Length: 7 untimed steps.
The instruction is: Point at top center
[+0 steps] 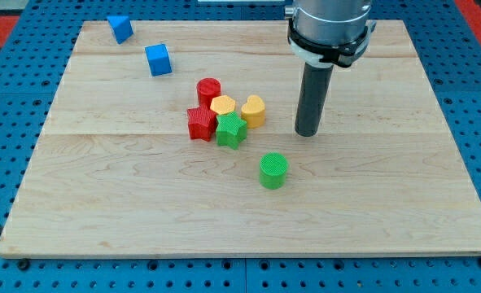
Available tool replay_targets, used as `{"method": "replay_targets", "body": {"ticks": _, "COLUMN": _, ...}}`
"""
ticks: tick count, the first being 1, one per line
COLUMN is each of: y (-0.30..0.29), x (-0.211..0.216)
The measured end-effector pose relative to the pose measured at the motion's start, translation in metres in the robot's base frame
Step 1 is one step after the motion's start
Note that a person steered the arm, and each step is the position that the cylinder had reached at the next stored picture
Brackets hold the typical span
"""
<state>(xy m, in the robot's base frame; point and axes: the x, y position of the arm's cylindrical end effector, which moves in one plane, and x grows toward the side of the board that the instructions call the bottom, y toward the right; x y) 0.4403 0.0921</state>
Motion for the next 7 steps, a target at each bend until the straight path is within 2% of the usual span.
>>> {"method": "replay_targets", "body": {"ticks": 3, "y": 0.022, "x": 0.000}}
{"method": "replay_targets", "body": {"ticks": 5, "y": 0.064, "x": -0.106}}
{"method": "replay_targets", "body": {"ticks": 6, "y": 0.028, "x": -0.144}}
{"method": "replay_targets", "body": {"ticks": 7, "y": -0.032, "x": -0.165}}
